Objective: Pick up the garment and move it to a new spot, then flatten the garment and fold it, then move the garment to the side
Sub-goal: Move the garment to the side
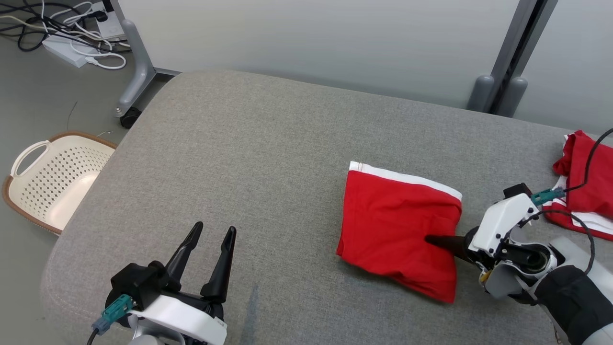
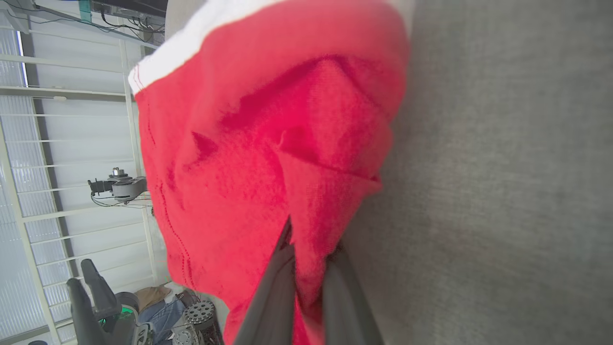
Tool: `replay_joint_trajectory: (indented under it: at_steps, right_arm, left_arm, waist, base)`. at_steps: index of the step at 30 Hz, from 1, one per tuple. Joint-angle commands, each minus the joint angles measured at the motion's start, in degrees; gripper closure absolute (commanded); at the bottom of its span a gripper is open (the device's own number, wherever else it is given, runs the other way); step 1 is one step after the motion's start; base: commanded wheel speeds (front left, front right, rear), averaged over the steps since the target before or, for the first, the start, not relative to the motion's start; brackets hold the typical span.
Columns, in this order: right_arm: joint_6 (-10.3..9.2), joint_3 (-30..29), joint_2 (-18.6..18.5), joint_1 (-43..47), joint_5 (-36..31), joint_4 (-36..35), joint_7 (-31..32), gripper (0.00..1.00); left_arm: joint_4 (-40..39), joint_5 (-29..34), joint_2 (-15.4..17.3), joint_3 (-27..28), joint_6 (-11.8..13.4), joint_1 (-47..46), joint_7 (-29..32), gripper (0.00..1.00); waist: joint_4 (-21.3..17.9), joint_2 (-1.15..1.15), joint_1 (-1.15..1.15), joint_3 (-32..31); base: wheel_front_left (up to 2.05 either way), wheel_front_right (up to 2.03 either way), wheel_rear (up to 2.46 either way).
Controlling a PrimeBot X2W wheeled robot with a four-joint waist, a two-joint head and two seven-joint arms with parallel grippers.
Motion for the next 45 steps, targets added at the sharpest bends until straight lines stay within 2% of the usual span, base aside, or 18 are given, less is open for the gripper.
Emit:
replay_joint_trajectory:
  at_steps: [1, 5, 12, 19, 27, 39, 45]
  right_arm:
    - [0.04, 0.1, -0.7, -0.3, -0.6, -0.8, -0.6, 1.00]
    - [0.04, 0.6, -2.4, 0.0, -2.8, -5.3, -2.5, 1.00]
    - [0.05, 3.9, -7.5, -1.9, -10.9, -15.7, -7.8, 1.00]
    - [0.05, 5.7, -11.3, -7.4, -15.7, -23.3, -8.6, 1.00]
    - [0.05, 5.2, -12.5, -16.8, -17.1, -24.3, -6.8, 1.00]
    - [0.05, 3.5, -13.8, -33.1, -19.4, -21.4, -4.3, 1.00]
    - [0.04, 6.1, -17.8, -37.4, -24.2, -18.8, -2.9, 1.00]
  left_arm:
    - [0.1, -0.2, 0.3, 0.1, -0.1, -0.6, -0.2, 0.00]
    - [0.0, 0.1, 0.5, -0.1, -0.1, -0.4, -0.2, 0.00]
    - [-0.7, 0.7, 1.1, -1.0, -0.1, -0.8, -0.2, 0.00]
    - [-1.4, 0.4, 2.3, -1.8, -0.1, -2.7, -0.2, 0.00]
    - [-2.3, -0.1, 4.0, -3.2, 0.0, -6.6, -0.2, 0.00]
    - [-3.0, -1.2, 5.1, -4.9, -0.1, -11.4, -0.2, 0.00]
    - [-3.3, -1.3, 5.2, -5.3, -0.1, -12.6, -0.2, 0.00]
  waist:
    - [-0.2, 0.00, 0.00, -0.2]
    - [-1.4, 0.00, 0.00, -0.5]
    - [-5.3, 0.00, 0.00, 0.0]
    - [-10.4, 0.00, 0.00, 4.0]
    - [-13.0, 0.00, 0.00, 10.3]
    - [-9.8, 0.00, 0.00, 19.4]
    - [-9.4, 0.00, 0.00, 22.7]
  base:
    - [0.00, 0.00, 0.00]
    - [0.00, 0.00, 0.00]
    - [0.00, 0.00, 0.00]
    - [0.00, 0.00, 0.00]
    - [0.00, 0.00, 0.00]
    - [0.00, 0.00, 0.00]
    - [0.00, 0.00, 0.00]
